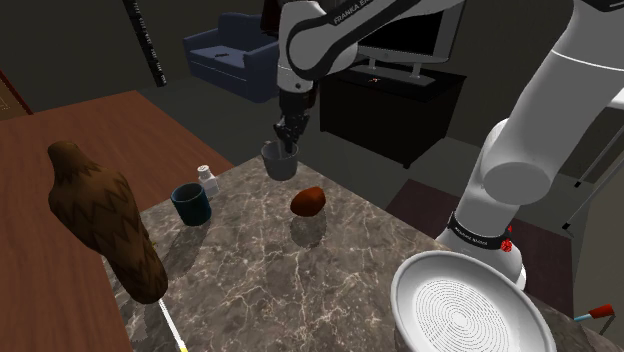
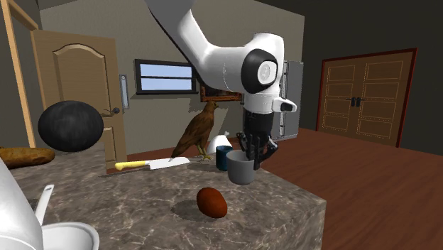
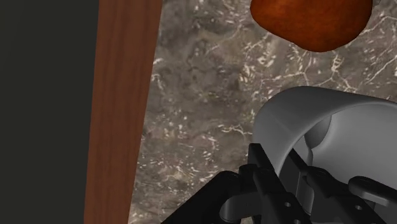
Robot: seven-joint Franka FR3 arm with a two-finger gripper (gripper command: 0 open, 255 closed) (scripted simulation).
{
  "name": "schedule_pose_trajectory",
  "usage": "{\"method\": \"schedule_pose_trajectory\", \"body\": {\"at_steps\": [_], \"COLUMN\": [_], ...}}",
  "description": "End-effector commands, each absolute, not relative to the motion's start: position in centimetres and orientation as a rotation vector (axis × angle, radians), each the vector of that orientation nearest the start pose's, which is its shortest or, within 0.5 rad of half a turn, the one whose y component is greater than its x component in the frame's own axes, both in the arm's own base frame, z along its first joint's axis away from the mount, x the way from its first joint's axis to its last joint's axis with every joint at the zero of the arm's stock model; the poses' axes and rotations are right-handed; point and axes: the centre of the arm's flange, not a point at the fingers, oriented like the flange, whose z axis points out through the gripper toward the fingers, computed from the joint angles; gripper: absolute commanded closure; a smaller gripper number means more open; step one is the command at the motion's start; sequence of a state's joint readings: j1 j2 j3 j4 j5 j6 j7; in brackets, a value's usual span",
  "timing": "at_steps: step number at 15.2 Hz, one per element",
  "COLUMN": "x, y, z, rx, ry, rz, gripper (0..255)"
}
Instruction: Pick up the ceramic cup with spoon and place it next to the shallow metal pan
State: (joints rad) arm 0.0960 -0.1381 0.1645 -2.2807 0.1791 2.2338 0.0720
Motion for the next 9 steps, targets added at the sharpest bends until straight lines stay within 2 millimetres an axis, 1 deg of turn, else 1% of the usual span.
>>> {"method": "schedule_pose_trajectory", "body": {"at_steps": [1,9], "x": [48.4,48.4], "y": [13.6,13.6], "z": [43.1,47.3], "rx": [-3.001,-3.001], "ry": [-0.126,-0.126], "rz": [-0.104,-0.104], "gripper": [255,255]}}
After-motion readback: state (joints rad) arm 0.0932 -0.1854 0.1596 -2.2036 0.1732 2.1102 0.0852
